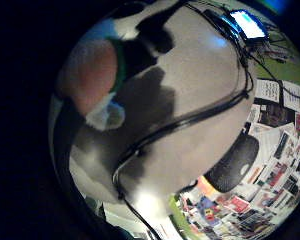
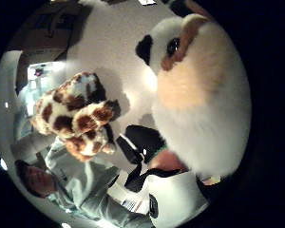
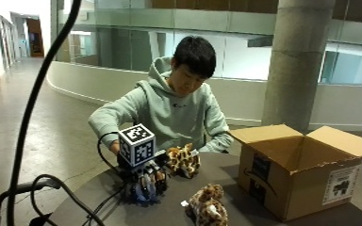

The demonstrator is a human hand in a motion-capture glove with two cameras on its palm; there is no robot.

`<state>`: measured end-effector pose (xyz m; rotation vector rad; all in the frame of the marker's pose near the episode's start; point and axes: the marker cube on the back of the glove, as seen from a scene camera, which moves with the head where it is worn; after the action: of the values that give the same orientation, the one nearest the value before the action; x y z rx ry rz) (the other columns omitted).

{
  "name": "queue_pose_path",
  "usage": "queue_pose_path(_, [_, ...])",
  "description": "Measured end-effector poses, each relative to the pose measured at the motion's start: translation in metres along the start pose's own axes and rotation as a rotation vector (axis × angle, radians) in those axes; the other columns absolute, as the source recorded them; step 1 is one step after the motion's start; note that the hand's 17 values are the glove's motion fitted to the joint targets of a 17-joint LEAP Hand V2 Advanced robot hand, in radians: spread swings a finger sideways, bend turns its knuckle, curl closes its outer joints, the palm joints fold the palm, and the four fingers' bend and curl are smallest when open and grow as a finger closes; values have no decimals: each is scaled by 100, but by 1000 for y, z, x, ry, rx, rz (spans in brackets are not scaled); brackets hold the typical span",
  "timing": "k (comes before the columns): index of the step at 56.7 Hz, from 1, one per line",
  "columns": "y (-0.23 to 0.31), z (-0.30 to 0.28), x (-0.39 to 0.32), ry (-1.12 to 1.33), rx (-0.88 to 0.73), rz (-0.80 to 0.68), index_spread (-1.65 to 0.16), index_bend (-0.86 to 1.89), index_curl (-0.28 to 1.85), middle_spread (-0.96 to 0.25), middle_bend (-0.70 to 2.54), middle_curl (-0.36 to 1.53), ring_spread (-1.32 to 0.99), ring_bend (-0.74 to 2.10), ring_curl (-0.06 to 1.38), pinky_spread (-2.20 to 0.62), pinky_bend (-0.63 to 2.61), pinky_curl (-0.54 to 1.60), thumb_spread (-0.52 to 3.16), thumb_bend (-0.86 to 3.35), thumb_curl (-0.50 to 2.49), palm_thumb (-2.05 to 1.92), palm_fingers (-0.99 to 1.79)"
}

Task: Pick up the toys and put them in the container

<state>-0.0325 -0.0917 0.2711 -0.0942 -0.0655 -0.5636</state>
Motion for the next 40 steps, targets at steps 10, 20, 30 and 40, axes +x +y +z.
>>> queue_pose_path(10, [-9, 12, -6, -57, 185, -23, -28, 44, 37, -9, 29, 25, -8, 42, 24, -2, 82, 34, 123, 10, 31, 23, 53])
queue_pose_path(20, [-18, 13, -17, -82, 379, 39, -25, 43, 43, -17, 52, 35, -25, 77, 36, -20, 82, 36, 115, 20, 45, 49, 90])
queue_pose_path(30, [-25, 0, -19, -76, 313, 107, -25, 65, 58, -24, 72, 47, -34, 96, 48, -31, 102, 47, 92, 16, 56, 56, 119])
queue_pose_path(40, [-14, -38, -45, -76, 180, 150, -24, 81, 70, -26, 92, 59, -36, 113, 56, -35, 108, 52, 73, 10, 66, 54, 116])
